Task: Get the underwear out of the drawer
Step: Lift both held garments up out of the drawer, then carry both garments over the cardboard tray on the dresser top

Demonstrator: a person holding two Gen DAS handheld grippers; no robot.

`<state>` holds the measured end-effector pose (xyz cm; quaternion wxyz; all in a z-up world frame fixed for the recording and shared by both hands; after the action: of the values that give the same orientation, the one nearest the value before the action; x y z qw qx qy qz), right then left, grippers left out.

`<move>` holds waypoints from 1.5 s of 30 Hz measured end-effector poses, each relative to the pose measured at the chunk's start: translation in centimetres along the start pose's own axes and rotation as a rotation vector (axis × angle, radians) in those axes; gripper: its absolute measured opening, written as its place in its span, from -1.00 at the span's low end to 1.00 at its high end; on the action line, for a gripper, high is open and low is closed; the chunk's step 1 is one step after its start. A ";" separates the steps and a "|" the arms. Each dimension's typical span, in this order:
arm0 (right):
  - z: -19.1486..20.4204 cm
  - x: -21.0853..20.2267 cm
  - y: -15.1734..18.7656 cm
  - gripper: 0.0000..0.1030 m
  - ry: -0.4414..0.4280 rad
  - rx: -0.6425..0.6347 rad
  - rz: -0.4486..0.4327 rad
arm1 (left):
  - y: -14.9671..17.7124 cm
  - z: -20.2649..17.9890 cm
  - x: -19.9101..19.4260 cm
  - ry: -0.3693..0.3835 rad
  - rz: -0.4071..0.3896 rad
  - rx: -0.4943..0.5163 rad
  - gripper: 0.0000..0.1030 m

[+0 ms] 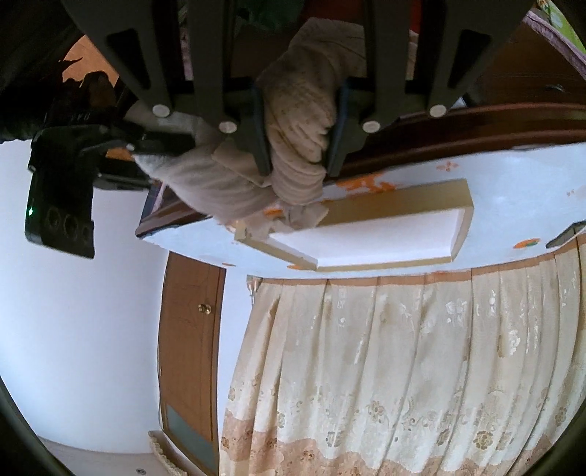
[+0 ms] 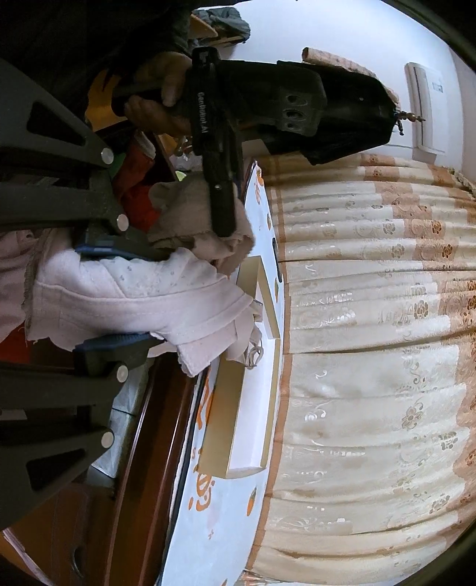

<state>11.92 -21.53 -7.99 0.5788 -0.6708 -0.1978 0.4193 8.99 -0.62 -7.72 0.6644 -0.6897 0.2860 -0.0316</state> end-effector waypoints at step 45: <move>-9.4 2.2 -10.3 -0.31 0.081 0.121 0.038 | -13.1 5.6 8.2 -0.048 0.045 -0.138 -0.46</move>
<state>22.89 -23.04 0.79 0.6179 -0.6546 -0.1354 0.4140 22.83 0.16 1.16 0.6226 -0.7277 0.2870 0.0195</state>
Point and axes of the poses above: each gripper's, at about its wrist camera, not at the fingertips, and x roughly the way its jaws point, z to its left, y to its underside, the point moved 8 cm from there along x, roughly the way its jaws point, and after that the axes turned 4 degrees about y, right-handed, at the moved point
